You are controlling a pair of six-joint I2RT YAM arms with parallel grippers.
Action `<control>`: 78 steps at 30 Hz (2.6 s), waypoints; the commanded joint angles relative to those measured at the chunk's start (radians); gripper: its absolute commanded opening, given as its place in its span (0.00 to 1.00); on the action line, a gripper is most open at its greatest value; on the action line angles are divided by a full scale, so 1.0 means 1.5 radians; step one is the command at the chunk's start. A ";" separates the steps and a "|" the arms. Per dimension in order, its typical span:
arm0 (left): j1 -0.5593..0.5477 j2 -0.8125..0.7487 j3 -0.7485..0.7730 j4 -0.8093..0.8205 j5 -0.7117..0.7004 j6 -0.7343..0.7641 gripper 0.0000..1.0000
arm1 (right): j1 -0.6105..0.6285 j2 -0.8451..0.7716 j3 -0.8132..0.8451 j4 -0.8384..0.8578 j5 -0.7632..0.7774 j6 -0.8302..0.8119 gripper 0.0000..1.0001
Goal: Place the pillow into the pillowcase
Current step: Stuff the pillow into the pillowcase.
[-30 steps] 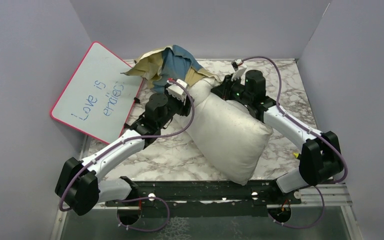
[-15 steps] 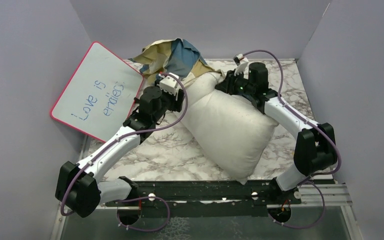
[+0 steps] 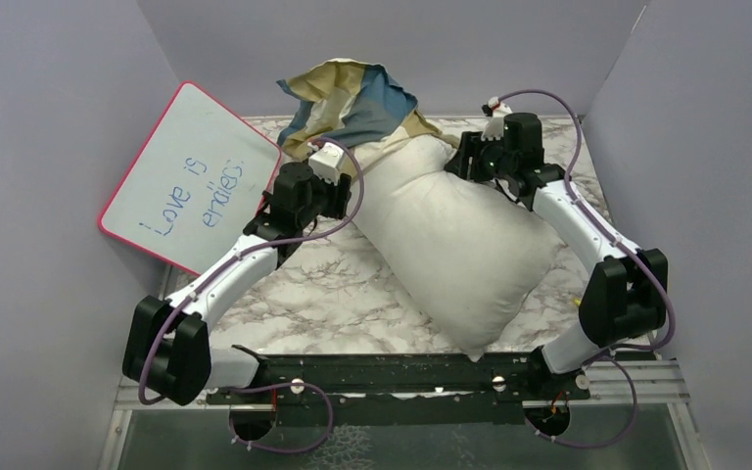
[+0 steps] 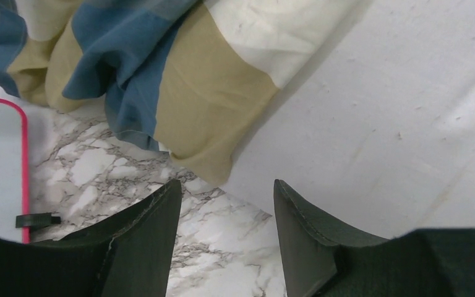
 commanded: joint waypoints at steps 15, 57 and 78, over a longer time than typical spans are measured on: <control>0.005 0.107 0.042 0.137 0.068 0.085 0.60 | -0.003 -0.104 0.063 -0.155 0.084 -0.039 0.74; 0.004 0.461 0.243 0.317 0.008 0.176 0.66 | 0.033 0.167 0.058 0.185 -0.194 0.109 0.25; -0.068 0.333 0.095 0.342 0.071 0.170 0.00 | 0.033 0.187 -0.111 0.377 -0.133 0.182 0.16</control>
